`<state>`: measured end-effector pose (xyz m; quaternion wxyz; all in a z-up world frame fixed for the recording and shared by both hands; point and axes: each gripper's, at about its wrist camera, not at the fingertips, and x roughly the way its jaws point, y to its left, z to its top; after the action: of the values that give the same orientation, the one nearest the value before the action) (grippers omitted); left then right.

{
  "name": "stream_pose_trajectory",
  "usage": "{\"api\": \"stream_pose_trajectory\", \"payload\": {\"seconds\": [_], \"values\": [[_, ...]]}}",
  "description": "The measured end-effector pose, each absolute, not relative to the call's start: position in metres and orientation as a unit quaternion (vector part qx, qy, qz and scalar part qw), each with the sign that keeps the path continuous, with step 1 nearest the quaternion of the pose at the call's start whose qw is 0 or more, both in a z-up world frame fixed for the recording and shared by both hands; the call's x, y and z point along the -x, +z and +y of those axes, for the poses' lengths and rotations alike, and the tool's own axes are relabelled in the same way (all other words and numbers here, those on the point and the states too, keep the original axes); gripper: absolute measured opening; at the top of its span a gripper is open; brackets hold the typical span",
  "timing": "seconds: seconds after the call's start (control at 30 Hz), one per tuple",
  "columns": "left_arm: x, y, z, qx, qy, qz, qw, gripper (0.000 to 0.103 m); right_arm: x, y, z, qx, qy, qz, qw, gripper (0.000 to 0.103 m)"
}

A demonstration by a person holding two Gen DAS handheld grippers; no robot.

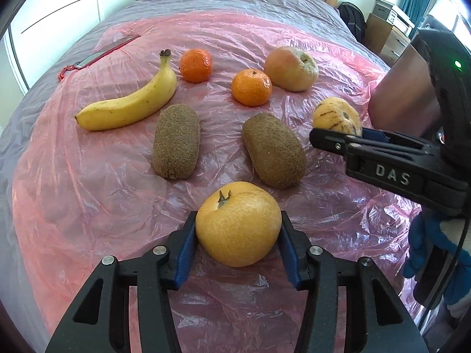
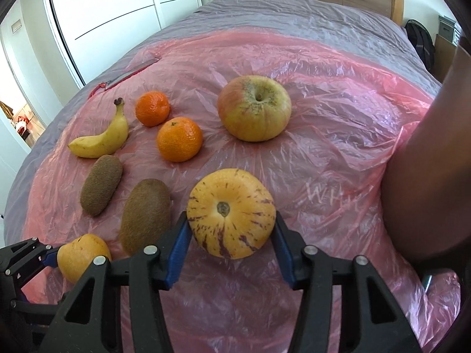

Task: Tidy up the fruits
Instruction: 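Carry the pear with the left tool while the right tool carries the melon to the tray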

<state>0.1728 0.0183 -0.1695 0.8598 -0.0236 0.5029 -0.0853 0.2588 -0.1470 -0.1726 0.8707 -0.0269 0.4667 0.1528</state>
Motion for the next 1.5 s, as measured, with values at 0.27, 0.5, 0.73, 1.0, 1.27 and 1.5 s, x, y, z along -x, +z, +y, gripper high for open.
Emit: {"api": "stream_pose_trajectory", "payload": {"seconds": [0.27, 0.5, 0.73, 1.0, 1.27, 1.5], "values": [[-0.158, -0.145, 0.023, 0.025, -0.075, 0.489, 0.869, 0.045, -0.225, -0.148, -0.154, 0.010, 0.159, 0.455, 0.876, 0.056], [-0.139, -0.119, 0.019, 0.020, -0.076, 0.471, 0.878, 0.045, -0.186, -0.128, -0.167, 0.001, 0.158, 0.447, 0.880, 0.056], [-0.118, -0.101, 0.013, 0.009, -0.080, 0.462, 0.883, 0.045, -0.147, -0.113, -0.186, -0.010, 0.148, 0.441, 0.885, 0.056], [-0.097, -0.084, -0.007, -0.014, -0.090, 0.454, 0.886, 0.045, -0.114, -0.100, -0.214, -0.023, 0.135, 0.431, 0.892, 0.056], [-0.079, -0.068, -0.037, -0.037, -0.105, 0.444, 0.889, 0.045, -0.086, -0.089, -0.248, -0.035, 0.117, 0.419, 0.900, 0.056], [-0.065, -0.056, -0.071, -0.055, -0.130, 0.438, 0.888, 0.045, -0.064, -0.085, -0.285, -0.060, 0.097, 0.406, 0.907, 0.056]]}}
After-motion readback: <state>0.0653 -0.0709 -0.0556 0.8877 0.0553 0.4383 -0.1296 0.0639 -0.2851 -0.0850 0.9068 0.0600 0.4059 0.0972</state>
